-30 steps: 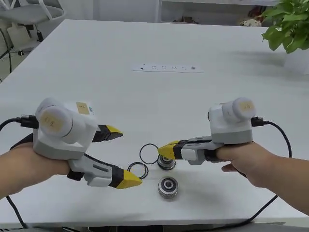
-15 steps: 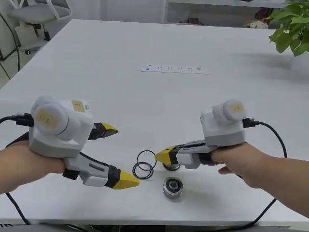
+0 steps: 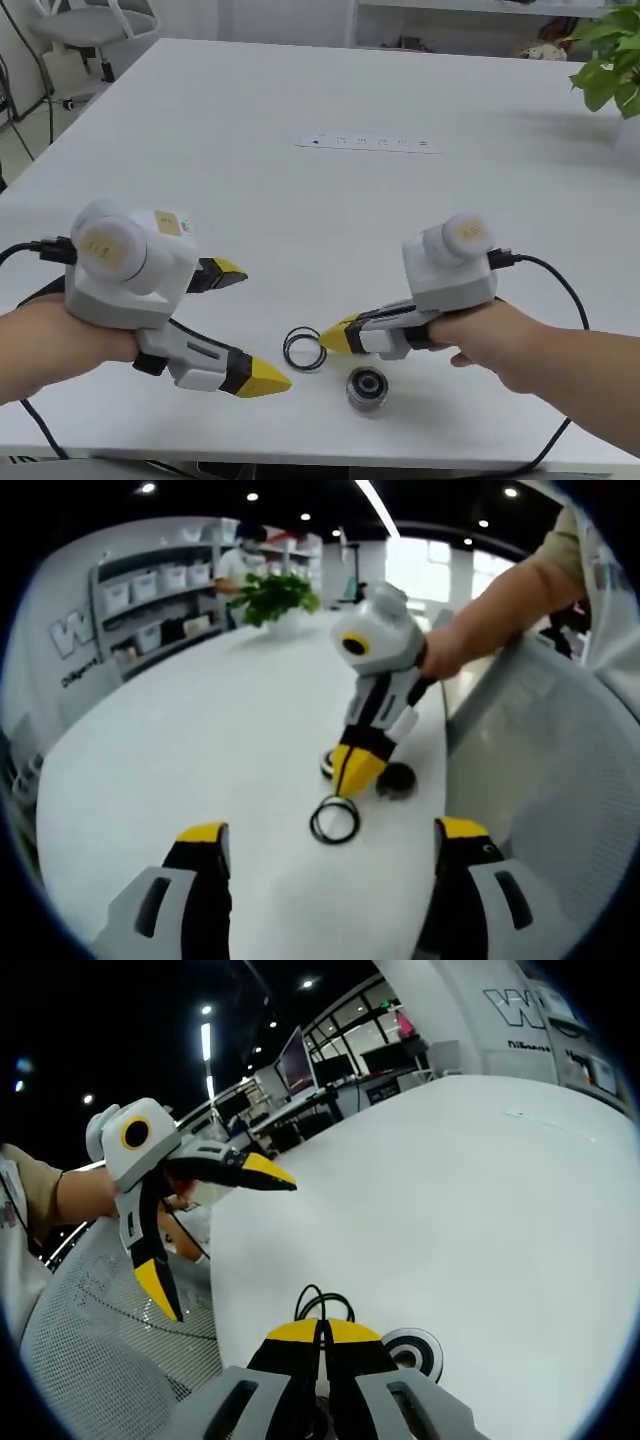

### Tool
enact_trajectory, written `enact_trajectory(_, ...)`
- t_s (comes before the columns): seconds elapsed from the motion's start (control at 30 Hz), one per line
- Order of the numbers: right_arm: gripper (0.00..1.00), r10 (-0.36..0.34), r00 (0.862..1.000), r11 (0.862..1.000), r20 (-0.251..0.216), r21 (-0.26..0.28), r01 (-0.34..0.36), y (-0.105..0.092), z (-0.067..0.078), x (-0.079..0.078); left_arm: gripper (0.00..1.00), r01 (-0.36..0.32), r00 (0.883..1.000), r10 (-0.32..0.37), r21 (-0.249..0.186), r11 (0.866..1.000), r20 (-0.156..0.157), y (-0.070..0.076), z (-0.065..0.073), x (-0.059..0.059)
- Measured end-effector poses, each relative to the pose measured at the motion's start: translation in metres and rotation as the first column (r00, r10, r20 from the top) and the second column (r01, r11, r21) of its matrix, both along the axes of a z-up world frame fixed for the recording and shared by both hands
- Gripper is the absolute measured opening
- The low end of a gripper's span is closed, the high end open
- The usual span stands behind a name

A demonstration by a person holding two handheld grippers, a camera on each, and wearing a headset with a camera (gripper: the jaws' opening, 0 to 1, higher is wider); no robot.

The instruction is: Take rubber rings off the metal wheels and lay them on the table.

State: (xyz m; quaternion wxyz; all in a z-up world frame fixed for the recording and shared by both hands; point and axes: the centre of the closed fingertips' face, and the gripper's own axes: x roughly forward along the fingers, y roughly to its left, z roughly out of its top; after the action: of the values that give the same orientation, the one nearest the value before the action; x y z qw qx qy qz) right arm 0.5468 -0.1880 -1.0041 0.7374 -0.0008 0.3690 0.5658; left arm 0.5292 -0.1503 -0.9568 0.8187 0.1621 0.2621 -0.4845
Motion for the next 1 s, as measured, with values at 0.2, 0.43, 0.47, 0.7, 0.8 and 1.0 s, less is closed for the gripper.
enact_trajectory(0.2,0.0,0.006,0.999,0.999,0.039,-0.033,-0.005,-0.002,-0.004,0.002,0.84,-0.004,1.0,0.004,0.004,1.0,-0.006,0.002,-0.001,0.0)
enact_trajectory(0.43,0.05,0.005,0.998,0.999,0.06,-0.041,-0.003,-0.003,-0.003,0.004,0.84,0.002,1.0,-0.001,0.01,1.0,-0.012,0.001,-0.002,0.0)
enact_trajectory(0.47,0.06,0.007,0.998,0.999,0.067,-0.041,-0.004,-0.004,-0.002,0.004,0.84,0.001,1.0,-0.001,0.01,1.0,-0.012,0.001,-0.002,0.0)
enact_trajectory(0.7,0.11,-0.015,0.996,1.0,0.086,-0.001,0.015,-0.006,0.01,0.008,0.84,0.007,1.0,-0.007,0.01,1.0,-0.011,0.0,-0.001,0.003)
enact_trajectory(0.8,0.12,-0.029,0.995,1.0,0.093,0.015,0.028,-0.008,0.014,0.012,0.83,0.006,1.0,-0.006,0.009,1.0,-0.016,-0.001,-0.001,0.003)
enact_trajectory(1.0,0.15,-0.058,0.992,0.997,0.111,0.046,0.054,-0.014,0.025,0.019,0.82,0.003,1.0,-0.003,0.003,1.0,-0.026,-0.004,-0.002,0.004)
